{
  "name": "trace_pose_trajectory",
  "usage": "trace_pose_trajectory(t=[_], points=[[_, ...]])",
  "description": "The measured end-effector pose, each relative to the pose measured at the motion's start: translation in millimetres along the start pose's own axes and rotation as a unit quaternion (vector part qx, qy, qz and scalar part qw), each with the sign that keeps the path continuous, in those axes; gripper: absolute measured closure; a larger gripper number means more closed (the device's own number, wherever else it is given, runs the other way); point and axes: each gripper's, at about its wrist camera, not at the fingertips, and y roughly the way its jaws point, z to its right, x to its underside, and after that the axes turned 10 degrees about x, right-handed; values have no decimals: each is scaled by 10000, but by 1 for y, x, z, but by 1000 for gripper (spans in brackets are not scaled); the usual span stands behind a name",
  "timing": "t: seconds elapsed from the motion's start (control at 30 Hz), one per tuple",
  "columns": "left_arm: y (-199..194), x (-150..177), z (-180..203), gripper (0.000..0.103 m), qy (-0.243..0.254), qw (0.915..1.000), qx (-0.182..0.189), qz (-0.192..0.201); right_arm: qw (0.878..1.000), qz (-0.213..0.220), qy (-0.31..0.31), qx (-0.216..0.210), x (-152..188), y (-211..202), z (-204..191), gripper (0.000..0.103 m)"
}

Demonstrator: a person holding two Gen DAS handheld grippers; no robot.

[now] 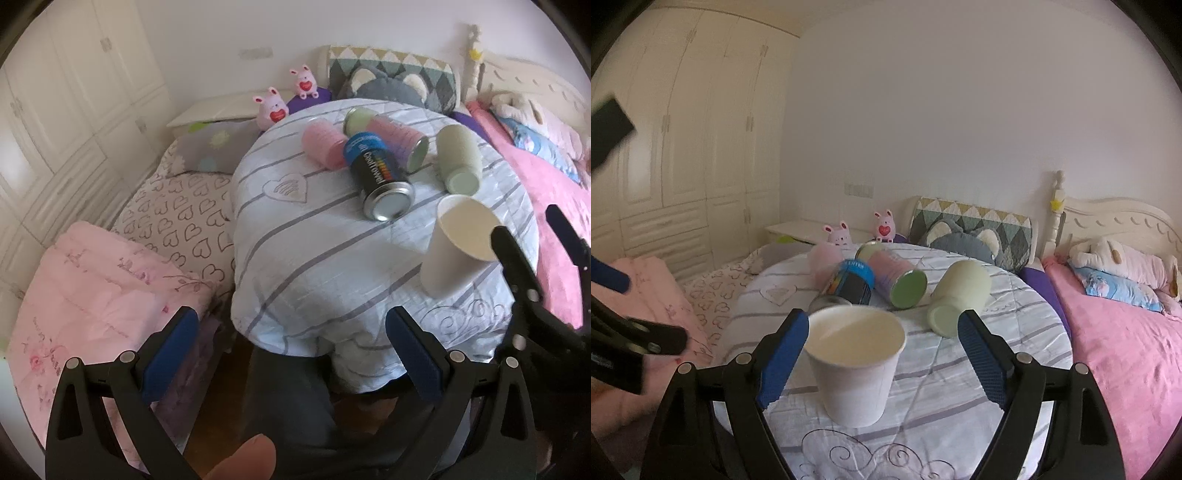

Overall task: Flip cup upright
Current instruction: 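Lower the upright white cup onto the cloth and open the right gripper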

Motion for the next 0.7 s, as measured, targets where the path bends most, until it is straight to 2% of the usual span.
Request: trace_pose_trajectory(t=[0.3, 0.43, 0.6, 0.7], points=[[-13, -6, 11, 1, 82, 9998, 75, 171, 9993, -76, 279, -250, -27, -27, 16, 19], [-24, -7, 13, 1, 51, 9994, 75, 328, 9965, -608, 502, -275, -32, -26, 22, 19], [-38, 2, 10, 1, -60, 9990, 1, 449, 9859, -1398, 870, -312, -27, -27, 30, 19], [-50, 13, 7, 1, -160, 9982, -113, 570, 9852, -1508, 767, -284, -26, -40, 28, 19]])
